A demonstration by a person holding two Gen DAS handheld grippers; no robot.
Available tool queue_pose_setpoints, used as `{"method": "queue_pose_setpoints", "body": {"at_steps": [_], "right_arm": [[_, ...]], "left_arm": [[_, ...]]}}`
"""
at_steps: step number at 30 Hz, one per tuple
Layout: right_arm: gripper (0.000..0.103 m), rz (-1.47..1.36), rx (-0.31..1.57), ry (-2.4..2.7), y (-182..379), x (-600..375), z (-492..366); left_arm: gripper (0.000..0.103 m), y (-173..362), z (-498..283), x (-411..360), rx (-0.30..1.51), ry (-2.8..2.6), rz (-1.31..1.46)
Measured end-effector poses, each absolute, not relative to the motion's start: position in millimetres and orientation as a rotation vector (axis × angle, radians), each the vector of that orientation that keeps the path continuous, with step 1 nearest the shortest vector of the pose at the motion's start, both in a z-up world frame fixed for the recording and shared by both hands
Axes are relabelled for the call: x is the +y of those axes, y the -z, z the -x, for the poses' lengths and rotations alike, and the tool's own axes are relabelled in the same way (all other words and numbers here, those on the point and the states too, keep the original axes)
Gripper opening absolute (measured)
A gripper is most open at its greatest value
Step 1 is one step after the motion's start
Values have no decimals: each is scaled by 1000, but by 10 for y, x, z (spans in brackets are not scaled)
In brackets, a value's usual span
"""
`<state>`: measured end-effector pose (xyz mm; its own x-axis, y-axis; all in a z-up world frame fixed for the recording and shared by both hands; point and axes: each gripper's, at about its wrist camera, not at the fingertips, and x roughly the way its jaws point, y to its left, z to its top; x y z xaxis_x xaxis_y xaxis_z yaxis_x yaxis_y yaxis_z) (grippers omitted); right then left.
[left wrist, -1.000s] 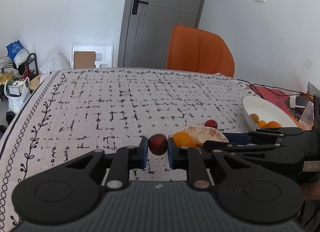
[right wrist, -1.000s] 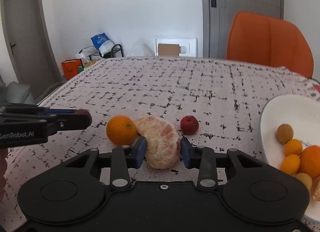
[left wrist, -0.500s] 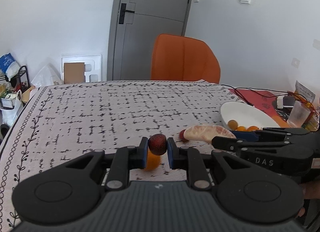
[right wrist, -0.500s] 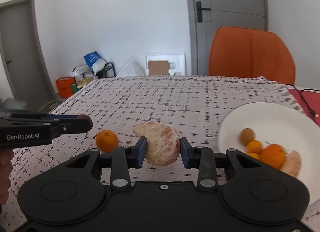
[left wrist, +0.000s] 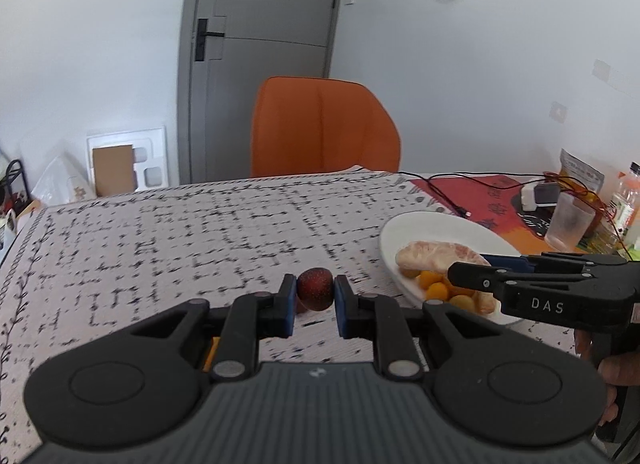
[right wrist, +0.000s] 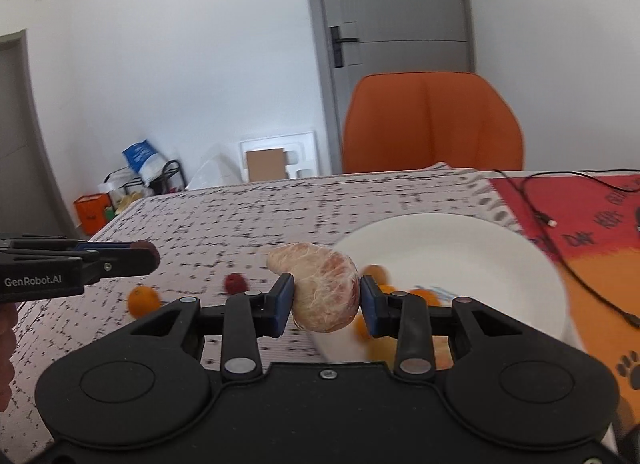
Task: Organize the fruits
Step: 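Carry the dark plum and peeled orange half over the white bowl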
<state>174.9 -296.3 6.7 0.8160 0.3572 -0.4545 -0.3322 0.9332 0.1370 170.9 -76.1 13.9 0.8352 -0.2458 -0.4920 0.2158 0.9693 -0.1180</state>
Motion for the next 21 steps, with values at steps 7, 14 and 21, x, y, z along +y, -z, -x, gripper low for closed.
{"method": "queue_pose_setpoints", "body": {"at_steps": [7,14,21], "right_arm": [[34,-90,488,-301,-47,-3295,-1766],[34,-125,492,-247,37,-3591,-1794],[34,-148,489,-207,102,-3811,-1811]], "left_arm": [[18,-176,-1822,-1039,531,285,31],[18,-188,-1930,-1306,534,323,-4],[18,-135,-2049,-1535,552,349,-27]]}}
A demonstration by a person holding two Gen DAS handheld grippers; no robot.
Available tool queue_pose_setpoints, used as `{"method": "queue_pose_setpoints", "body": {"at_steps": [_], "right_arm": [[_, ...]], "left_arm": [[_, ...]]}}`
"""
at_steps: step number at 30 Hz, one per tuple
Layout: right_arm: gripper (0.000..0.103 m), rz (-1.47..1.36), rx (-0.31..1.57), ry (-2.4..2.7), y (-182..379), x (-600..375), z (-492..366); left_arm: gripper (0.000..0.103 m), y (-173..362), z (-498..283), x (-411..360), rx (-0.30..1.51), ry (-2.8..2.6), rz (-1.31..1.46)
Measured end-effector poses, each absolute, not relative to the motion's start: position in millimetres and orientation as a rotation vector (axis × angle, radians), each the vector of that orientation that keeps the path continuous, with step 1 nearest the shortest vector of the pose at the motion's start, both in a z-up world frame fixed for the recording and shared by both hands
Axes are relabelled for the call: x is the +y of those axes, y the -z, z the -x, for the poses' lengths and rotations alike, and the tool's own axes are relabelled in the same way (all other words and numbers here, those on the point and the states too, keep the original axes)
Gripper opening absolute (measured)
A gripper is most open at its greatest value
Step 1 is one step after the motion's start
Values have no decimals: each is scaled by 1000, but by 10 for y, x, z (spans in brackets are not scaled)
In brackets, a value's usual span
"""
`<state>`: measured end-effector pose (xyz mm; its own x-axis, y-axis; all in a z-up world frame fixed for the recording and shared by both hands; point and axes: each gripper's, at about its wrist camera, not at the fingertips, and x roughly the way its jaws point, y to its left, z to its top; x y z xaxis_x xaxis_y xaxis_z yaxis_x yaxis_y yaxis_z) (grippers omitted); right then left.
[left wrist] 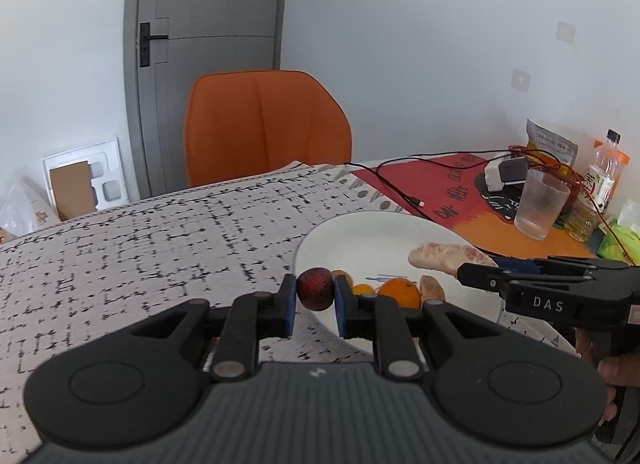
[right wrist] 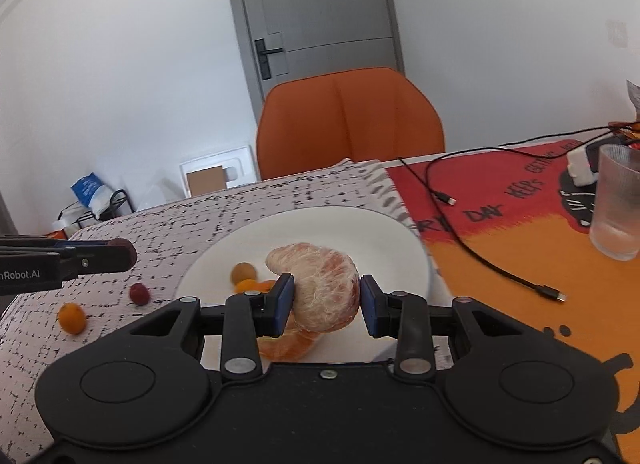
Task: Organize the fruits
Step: 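Carry the dark plum and peeled orange half over the white bowl, then open both grippers to release the plum and peeled orange into the bowl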
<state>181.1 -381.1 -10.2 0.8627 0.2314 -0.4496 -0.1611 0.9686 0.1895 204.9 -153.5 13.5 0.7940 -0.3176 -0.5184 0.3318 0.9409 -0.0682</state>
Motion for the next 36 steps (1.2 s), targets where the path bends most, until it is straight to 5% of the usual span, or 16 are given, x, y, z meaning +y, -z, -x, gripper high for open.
{"method": "queue_pose_setpoints", "body": {"at_steps": [8,12,36], "right_arm": [[35,-184,486,-162,161,-4012,-1869],[44,-171,487,-151,191,-4038,-1898],[44,-221,497,-191,204,-4061,-1815]], "left_arm": [[18,-93,-2212,-1779,568,374,-60],[18,-63,-2304,-1856,582,387,-63],[23,-66,-2497,-2022,611,410,-79]]}}
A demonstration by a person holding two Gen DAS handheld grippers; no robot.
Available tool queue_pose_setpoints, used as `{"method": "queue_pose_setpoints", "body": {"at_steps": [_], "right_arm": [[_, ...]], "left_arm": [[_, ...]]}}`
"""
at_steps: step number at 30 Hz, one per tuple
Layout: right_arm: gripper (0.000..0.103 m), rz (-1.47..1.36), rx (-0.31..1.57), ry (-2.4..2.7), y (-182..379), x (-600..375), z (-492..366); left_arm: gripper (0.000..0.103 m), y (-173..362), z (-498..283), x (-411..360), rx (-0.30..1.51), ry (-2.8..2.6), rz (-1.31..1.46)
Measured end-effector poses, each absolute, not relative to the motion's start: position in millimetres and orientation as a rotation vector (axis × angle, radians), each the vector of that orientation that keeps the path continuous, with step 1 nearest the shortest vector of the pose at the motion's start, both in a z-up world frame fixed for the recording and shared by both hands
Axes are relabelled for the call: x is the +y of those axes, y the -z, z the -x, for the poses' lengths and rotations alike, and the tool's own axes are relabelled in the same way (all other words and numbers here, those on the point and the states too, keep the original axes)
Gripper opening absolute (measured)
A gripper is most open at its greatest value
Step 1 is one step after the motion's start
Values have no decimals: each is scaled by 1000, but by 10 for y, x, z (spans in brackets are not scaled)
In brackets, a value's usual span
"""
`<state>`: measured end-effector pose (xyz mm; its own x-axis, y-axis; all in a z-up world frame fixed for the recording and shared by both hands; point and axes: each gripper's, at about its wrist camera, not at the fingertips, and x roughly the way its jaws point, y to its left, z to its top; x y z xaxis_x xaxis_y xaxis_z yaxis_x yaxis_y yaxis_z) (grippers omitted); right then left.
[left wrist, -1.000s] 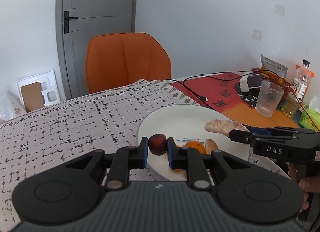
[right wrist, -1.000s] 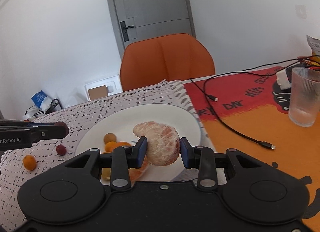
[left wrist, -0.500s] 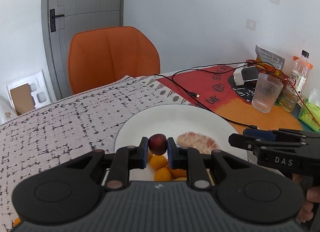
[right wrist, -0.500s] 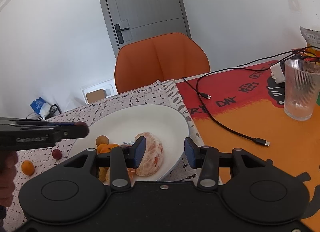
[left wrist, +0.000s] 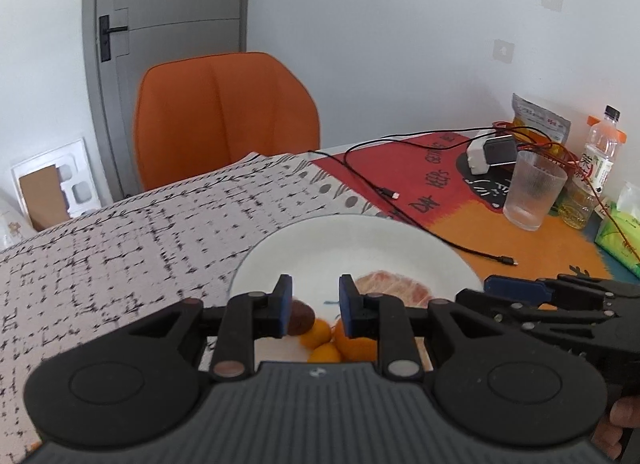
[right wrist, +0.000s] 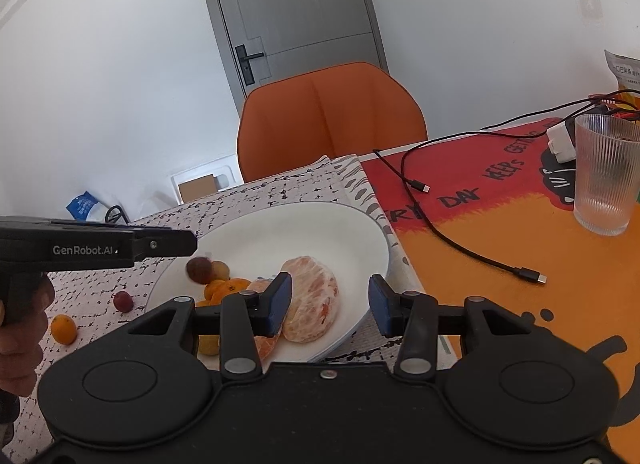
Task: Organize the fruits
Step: 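Open both grippers to release the plum and peeled orange into the bowl, then withdraw both grippers toward the last small orange and red fruit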
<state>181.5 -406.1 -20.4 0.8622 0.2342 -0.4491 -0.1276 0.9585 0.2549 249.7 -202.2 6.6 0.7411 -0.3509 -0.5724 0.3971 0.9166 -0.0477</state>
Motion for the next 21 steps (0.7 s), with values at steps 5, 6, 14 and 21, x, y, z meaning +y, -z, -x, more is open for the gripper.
{"method": "queue_pose_setpoints", "body": {"at_steps": [5,6,14,21], "right_arm": [[44,-221,502,-199,190,-4014,-1805],[44,-221,501,-200,183,-3998,-1799],[57,-198,494,-219,110,-3809,-1752],[77,-178,483,-242,50,-3620,-1697]], "left_arm": [[42,-78,-2438,-1848,609,373,-69],[48,-85,-2422,-1816,607,364,-69],[73,-153,-2256,-1543,576,306,-54],[90,-216,-2081,-1280,534,256,-52]]}}
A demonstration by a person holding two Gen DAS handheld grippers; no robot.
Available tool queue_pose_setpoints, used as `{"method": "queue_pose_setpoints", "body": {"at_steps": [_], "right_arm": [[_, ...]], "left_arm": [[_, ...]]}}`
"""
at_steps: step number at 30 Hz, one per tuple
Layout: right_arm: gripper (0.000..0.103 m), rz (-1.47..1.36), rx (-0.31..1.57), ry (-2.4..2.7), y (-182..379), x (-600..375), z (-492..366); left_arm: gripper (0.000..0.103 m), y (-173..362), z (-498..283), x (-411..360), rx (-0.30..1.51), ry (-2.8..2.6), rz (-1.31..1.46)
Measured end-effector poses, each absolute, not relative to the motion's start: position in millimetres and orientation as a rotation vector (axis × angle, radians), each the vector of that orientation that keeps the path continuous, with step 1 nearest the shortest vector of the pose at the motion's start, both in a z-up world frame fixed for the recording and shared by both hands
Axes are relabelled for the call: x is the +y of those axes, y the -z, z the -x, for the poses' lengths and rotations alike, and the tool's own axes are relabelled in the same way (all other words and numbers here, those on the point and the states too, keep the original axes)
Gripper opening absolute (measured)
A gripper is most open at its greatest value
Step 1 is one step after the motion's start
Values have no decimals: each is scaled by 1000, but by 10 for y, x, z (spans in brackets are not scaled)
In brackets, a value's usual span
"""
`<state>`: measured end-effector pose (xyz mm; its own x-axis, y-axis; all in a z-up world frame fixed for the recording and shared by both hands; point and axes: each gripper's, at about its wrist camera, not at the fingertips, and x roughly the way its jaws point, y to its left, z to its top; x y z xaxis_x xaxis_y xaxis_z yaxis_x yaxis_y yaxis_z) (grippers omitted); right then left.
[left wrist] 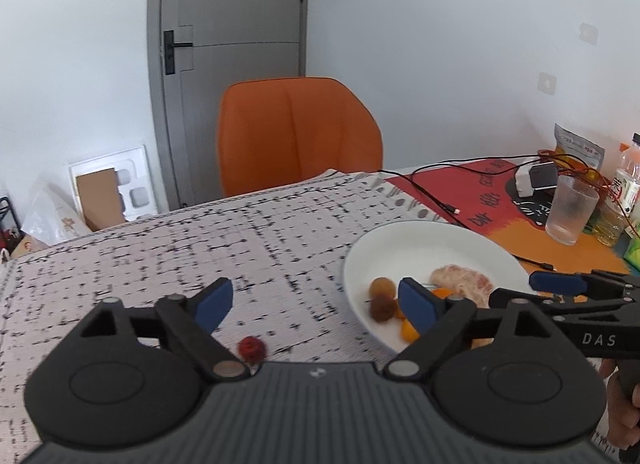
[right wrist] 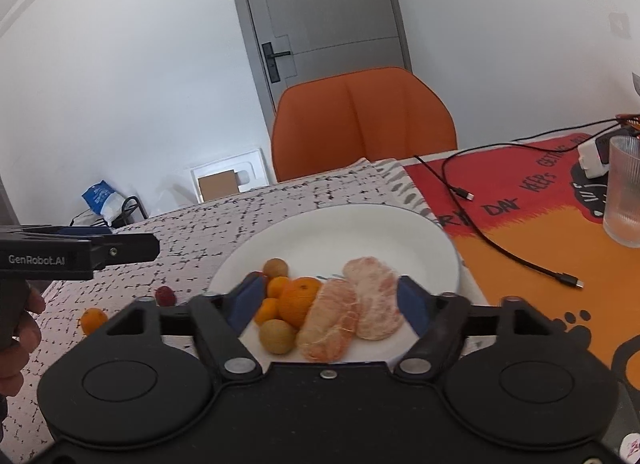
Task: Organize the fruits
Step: 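Withdraw both grippers toward the last small orange and red fruit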
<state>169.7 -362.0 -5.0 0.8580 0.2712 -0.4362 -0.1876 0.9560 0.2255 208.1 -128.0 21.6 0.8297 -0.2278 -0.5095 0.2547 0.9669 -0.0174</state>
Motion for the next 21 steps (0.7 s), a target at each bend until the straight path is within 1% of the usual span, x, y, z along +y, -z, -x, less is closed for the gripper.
{"method": "queue_pose_setpoints", "body": {"at_steps": [1,3,4,6,8,21], "right_arm": [[78,-176,482,-249,41,-3591,-1684],[87,-175,483,-265,25,-3536,-1680],[90,-171,482,-272,17,-3502,-1677],[99,-161,477,-280,2,-3440,-1665],[103,-159,472,-294,-10,-3379,-1654],[103,-171,510,-360,-32,-3051,-1675]], "left_arm": [[91,-218,-2060,-1246,531,253,-53],[92,-220,-2014,-1179,525,241,-61],[92,-220,-1998,-1143,523,234,-59],[93,-218,-1959,-1051,521,221,-46],[93,-216,-1922,-970,518,208,-34],[93,-174,-1720,-508,502,112,3]]}}
